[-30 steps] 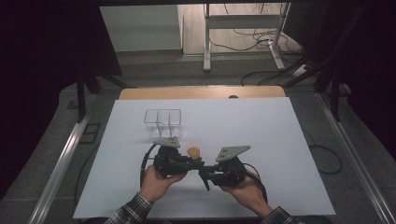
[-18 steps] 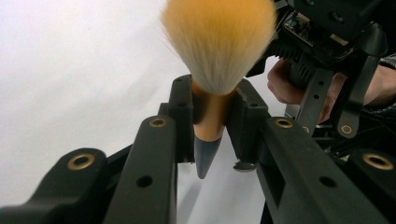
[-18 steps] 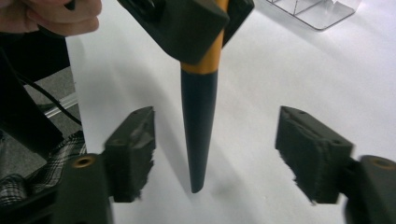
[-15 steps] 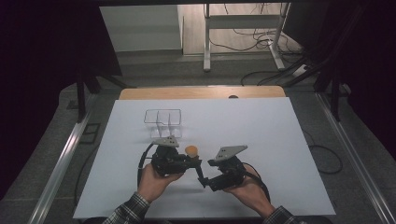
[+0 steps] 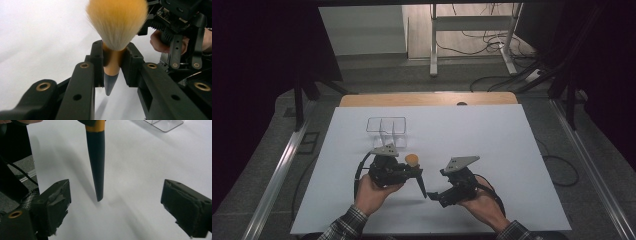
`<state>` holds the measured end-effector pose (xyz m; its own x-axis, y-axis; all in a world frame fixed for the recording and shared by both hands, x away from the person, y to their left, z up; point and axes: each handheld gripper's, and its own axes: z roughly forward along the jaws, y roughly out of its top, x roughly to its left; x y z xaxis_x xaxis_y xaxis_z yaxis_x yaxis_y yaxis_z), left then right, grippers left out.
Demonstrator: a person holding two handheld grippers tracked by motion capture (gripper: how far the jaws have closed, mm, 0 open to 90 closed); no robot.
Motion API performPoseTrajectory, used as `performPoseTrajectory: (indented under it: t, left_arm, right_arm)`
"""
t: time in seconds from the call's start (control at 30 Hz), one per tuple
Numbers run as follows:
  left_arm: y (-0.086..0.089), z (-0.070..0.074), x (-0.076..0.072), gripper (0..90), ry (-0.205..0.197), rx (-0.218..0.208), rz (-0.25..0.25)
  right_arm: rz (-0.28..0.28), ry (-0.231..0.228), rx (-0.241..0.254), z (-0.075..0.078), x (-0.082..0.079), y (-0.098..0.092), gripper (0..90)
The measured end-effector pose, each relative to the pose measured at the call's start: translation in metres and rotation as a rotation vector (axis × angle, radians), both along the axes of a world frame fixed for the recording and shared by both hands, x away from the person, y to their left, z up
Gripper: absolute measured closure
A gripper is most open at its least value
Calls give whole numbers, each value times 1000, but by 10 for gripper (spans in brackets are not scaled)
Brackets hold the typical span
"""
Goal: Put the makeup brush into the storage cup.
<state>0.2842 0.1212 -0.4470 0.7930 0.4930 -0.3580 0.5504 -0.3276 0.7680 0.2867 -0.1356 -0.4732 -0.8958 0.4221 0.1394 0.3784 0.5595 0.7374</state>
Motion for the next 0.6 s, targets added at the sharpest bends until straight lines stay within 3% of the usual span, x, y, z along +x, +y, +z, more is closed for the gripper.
performPoseTrajectory:
  t: [0.3,0.6]
  left_arm:
    - [4,1,-1,734,-19,27,3]
    - [14,3,-2,734,-31,43,37]
  right_arm:
    - [11,-10,-36,-3,-1,-2,27]
    - [-17,-8,-35,0,3,-11,15]
